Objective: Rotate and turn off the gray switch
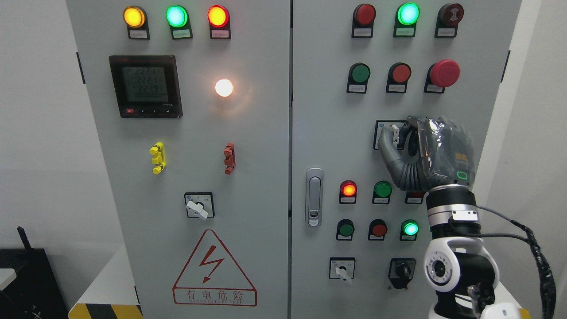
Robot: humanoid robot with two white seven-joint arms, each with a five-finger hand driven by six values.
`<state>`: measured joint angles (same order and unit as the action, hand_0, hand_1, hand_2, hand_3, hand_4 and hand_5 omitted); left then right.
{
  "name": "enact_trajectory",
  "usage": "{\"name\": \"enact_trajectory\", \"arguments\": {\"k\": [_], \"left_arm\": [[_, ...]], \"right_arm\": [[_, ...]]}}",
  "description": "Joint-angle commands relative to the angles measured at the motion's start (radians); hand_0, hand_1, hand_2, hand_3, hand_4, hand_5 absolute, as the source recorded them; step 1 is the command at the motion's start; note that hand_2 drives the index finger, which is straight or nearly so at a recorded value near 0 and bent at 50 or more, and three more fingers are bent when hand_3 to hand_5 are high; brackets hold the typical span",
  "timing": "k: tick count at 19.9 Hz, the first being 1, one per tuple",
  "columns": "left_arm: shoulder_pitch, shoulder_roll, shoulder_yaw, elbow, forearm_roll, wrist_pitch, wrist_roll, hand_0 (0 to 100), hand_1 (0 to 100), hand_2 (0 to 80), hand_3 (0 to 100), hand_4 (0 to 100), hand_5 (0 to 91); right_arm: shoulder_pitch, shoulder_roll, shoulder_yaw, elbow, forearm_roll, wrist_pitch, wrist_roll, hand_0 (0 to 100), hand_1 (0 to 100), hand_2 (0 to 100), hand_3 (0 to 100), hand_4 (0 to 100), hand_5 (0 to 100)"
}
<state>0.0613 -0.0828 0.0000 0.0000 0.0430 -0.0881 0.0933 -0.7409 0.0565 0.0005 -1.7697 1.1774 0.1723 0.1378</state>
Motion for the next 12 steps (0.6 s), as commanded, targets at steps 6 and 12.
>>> {"name": "enact_trajectory", "arguments": {"k": [6, 12], "left_arm": [[0.0, 0.0, -0.002, 0.014, 0.0, 0.001, 0.0, 12, 39, 0.0, 0, 0, 0.0], [0.0, 0.0, -0.002, 0.014, 0.0, 0.001, 0.0, 12, 39, 0.0, 0, 0, 0.0]], "right_arm": [[0.0, 0.002, -0.033, 0.001, -0.001, 0.001, -0.009, 66, 24, 82, 97, 92, 100], [0.0, 0.002, -0.034, 0.001, -0.004, 0.001, -0.007, 46, 20, 81, 98, 93, 100]]}}
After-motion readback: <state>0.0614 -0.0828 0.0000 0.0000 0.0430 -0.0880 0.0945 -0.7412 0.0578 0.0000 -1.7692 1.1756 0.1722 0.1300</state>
